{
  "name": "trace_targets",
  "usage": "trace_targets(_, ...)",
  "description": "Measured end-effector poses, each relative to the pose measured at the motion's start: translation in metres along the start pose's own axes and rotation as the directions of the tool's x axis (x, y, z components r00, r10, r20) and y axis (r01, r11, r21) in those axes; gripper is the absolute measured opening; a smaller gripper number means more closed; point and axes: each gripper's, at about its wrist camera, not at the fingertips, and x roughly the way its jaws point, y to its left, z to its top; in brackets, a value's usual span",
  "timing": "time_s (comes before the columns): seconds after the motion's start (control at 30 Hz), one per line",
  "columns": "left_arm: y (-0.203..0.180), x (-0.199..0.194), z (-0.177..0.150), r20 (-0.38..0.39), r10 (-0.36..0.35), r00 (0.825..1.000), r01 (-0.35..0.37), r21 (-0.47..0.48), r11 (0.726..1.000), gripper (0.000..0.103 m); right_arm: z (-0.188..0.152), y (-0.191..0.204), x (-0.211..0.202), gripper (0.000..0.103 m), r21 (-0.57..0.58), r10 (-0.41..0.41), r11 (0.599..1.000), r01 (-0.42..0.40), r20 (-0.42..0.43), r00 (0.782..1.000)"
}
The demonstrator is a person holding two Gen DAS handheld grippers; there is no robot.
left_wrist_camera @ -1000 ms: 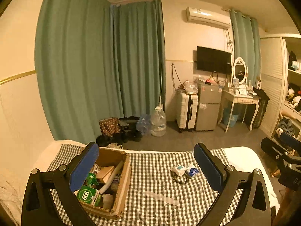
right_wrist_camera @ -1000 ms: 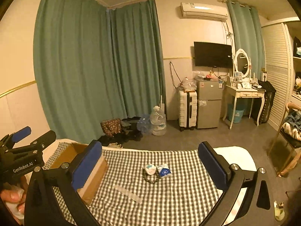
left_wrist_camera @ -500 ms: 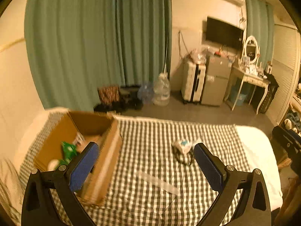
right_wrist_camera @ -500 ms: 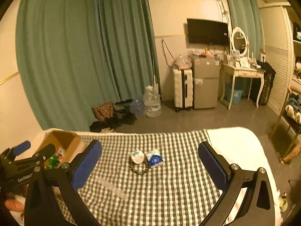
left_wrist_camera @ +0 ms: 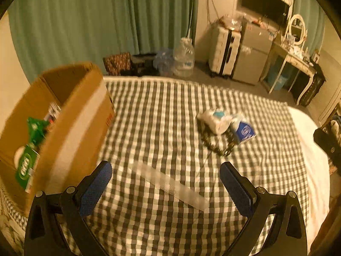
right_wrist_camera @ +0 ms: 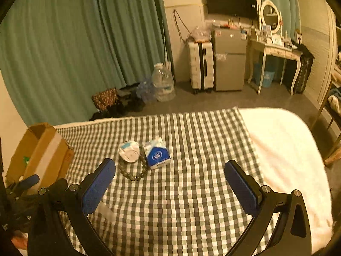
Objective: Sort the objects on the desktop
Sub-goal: 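Move both tools back over the remaining items on the bedspread, then grasp the blue tissue pack with the right tool while the left tool grasps the clear ruler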
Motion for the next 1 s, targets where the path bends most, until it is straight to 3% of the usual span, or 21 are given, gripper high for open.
trace_targets(0.2,0.004,0.044,-0.017,-0.096,0.009,0.995,-0.011,-0.026,1.0,0.103,-0.009,-0.003,0.042,0.103,0.017,0.01,1.0,-0.009,-0.044,0.999)
trace_targets(0.37,-0.002,0.079,-0.034,-0.183,0.049,0.982,-0.062,-0.069,0.996,0.103,-0.024,-0.008,0.081,0.103,0.022,0.063,0.998,-0.06,-0.146,0.987)
trace_targets(0.53,-0.004,0.108,-0.046,-0.223,0.047,0.974,-0.069,-0.093,0.993,0.103,-0.027,-0.01,0.109,0.102,-0.042,0.015,0.999,-0.022,-0.179,0.984)
trace_targets(0.7,-0.001,0.111,-0.049,-0.151,0.041,0.988,-0.047,-0.034,0.998,0.103,-0.029,0.007,0.139,0.101,-0.133,0.045,0.988,-0.076,-0.22,0.974)
trace_targets(0.83,0.004,0.112,-0.046,-0.125,0.026,0.992,-0.029,-0.018,0.999,0.103,-0.031,0.012,0.165,0.09,-0.251,-0.036,0.968,-0.023,-0.231,0.972)
trace_targets(0.9,0.006,0.111,-0.044,-0.127,0.02,0.992,-0.019,0.007,1.0,0.101,-0.027,0.012,0.171,0.09,-0.247,-0.007,0.968,-0.053,-0.234,0.972)
trace_targets(1.0,0.009,0.105,-0.038,-0.106,-0.002,0.994,0.004,0.013,1.0,0.087,-0.027,0.021,0.171,0.09,-0.271,0.038,0.957,-0.105,-0.239,0.97)
